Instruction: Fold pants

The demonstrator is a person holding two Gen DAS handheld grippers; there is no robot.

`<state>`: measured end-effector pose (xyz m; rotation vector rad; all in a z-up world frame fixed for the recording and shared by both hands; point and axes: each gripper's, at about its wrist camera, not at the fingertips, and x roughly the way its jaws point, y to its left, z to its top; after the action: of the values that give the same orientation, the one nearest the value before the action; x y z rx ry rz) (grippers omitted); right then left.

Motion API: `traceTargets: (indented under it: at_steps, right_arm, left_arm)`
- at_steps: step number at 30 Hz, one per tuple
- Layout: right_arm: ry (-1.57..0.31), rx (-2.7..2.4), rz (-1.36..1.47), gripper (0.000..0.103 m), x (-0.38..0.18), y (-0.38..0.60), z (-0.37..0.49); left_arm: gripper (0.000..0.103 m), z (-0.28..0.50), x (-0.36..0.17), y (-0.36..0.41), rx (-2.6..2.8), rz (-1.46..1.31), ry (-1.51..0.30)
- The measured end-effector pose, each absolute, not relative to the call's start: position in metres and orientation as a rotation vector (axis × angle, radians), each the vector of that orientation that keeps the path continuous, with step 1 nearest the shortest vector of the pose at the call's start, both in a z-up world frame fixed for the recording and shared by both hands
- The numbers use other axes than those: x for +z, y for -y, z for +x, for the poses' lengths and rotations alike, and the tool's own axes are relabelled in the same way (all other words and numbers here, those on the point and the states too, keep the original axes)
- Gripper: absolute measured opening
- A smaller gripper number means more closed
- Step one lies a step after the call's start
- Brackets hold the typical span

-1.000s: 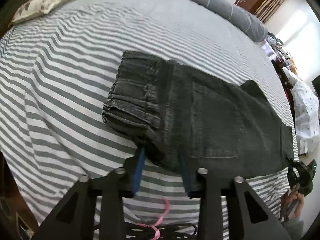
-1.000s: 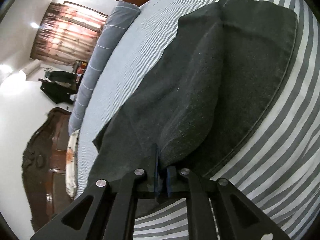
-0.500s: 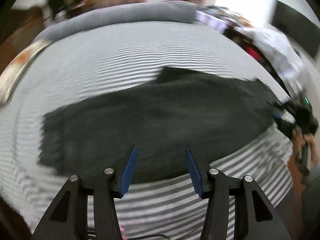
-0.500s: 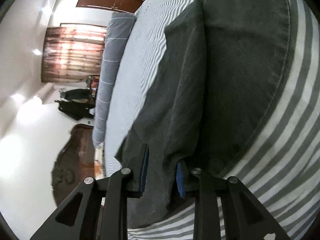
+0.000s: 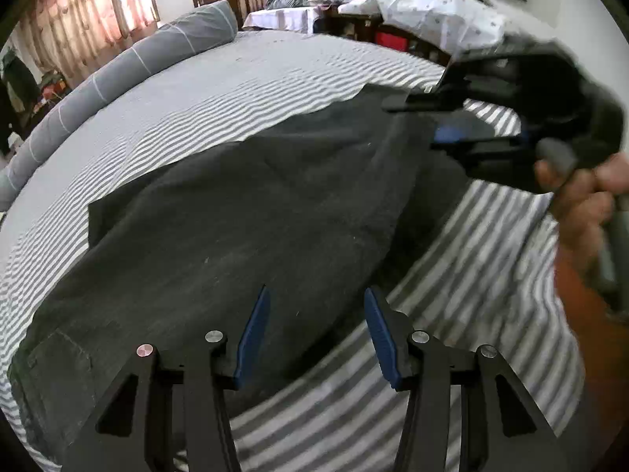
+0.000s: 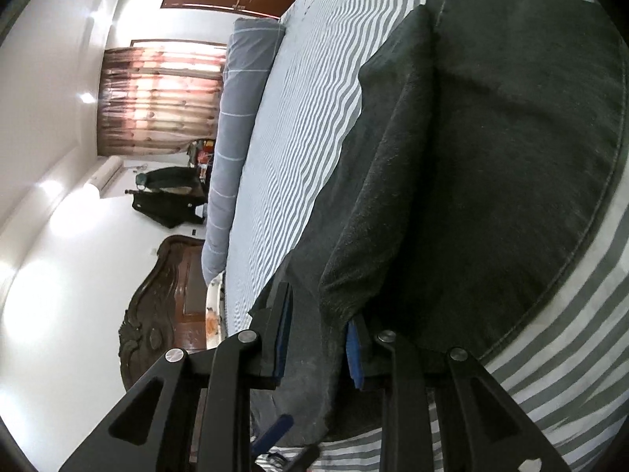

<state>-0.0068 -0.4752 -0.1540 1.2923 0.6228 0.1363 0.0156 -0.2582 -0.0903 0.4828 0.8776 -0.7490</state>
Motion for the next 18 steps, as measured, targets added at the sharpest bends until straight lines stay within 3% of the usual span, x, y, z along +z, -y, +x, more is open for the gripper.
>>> traceTargets:
  at_steps: [3, 4, 5, 7, 18]
  right_arm:
    - [-0.608, 0.147, 1.309, 0.025, -0.156, 0.481, -0.008]
    - [-0.598, 0.149, 1.319, 0.025, -0.157, 0.483, -0.008]
    - [-0.595, 0.142, 1.327, 0.025, -0.159, 0.485, -0.008]
    - [-0.579, 0.135, 1.354, 0.025, -0.165, 0.492, -0.010]
    - [-0.554, 0.029, 1.372, 0.025, -0.174, 0.510, -0.014]
  left_arm:
    - [0.044, 0.022, -0.099, 0.268, -0.715, 0.530, -0.883]
    - [0.024, 0.027, -0.102, 0.271, -0.716, 0.534, -0.891]
    - [0.016, 0.029, -0.105, 0.274, -0.712, 0.537, -0.899]
    - [0.010, 0.036, -0.104, 0.274, -0.721, 0.515, -0.912]
    - [0.007, 0.031, -0.099, 0.270, -0.758, 0.485, -0.885]
